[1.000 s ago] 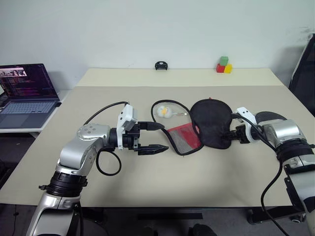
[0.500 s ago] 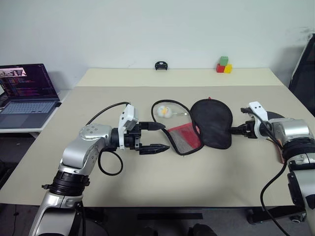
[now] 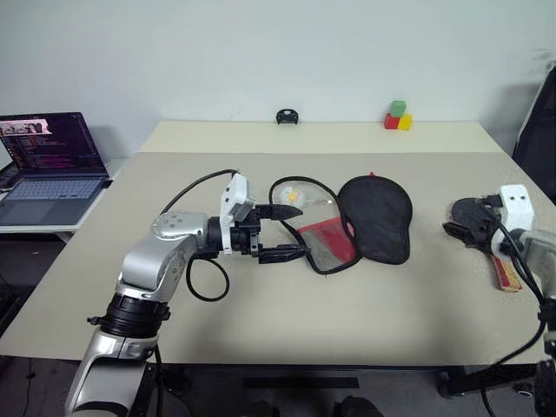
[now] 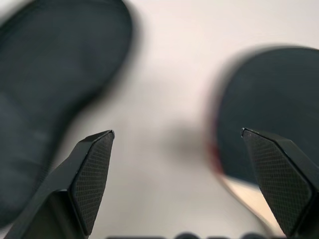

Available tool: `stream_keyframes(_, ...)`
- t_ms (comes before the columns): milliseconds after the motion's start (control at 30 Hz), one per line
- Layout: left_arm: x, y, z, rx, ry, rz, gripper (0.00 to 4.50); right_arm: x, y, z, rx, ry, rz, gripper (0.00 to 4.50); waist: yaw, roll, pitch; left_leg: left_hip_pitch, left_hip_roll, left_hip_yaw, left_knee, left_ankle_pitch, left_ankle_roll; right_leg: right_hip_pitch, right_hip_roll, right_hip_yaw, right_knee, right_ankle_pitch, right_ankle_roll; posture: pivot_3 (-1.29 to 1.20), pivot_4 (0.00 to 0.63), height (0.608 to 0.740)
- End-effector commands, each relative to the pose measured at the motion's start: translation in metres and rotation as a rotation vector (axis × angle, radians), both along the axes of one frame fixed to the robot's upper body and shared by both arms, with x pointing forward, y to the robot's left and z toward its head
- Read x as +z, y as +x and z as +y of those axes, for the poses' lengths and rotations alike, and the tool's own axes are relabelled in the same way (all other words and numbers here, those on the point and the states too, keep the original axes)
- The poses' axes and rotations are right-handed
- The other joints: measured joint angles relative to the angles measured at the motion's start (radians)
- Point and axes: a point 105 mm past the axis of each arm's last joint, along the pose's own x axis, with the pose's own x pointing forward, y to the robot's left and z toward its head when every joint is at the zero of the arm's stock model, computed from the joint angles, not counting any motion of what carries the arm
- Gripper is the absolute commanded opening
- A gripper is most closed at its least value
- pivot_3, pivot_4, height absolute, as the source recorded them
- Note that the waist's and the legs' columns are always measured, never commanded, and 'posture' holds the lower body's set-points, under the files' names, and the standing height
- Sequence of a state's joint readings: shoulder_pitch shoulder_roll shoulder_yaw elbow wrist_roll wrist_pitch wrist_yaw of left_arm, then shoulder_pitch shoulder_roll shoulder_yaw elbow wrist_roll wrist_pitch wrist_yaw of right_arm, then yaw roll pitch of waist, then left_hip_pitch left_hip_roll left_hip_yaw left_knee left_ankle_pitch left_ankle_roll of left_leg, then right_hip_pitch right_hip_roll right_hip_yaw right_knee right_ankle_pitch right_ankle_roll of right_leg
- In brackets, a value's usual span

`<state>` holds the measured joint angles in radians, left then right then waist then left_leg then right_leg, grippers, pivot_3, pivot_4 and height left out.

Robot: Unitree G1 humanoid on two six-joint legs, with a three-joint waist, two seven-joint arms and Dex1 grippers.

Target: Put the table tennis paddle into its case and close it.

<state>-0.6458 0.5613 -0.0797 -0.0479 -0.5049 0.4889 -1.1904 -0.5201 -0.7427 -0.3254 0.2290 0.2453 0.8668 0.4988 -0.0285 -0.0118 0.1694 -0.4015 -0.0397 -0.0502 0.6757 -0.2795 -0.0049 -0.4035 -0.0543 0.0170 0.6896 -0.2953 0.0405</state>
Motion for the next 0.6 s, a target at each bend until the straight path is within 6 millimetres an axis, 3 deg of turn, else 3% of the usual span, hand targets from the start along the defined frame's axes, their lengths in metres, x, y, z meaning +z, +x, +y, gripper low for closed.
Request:
stream_keyframes(33,0.013,-0.004,-0.007,-0.047,0.004,-0.067,4.50,0.015,-0.010,-0.016,-0.089,-0.056,-0.077,4.48,-0.003,0.000,0.000,0.000,0.000,0.000,0.000,0.000,0.000,0.000,0.000,0.000,0.001,0.000,0.000,0.00,0.150,0.740)
stream_keyframes(267,0.010,-0.002,-0.011,-0.074,0.014,-0.064,4.50,-0.014,-0.025,-0.033,-0.180,-0.010,-0.005,4.48,-0.004,0.000,0.000,0.003,0.000,0.001,0.002,0.001,0.002,0.001,0.001,0.001,0.008,0.000,0.000,0.00,0.150,0.740)
stream_keyframes(600,0.009,0.001,-0.008,-0.067,0.020,-0.066,4.50,-0.038,-0.020,-0.041,-0.226,0.010,0.060,4.48,-0.004,0.000,0.000,0.003,0.000,0.001,0.002,0.001,0.002,0.001,0.001,0.001,0.007,0.000,0.000,0.00,0.150,0.740)
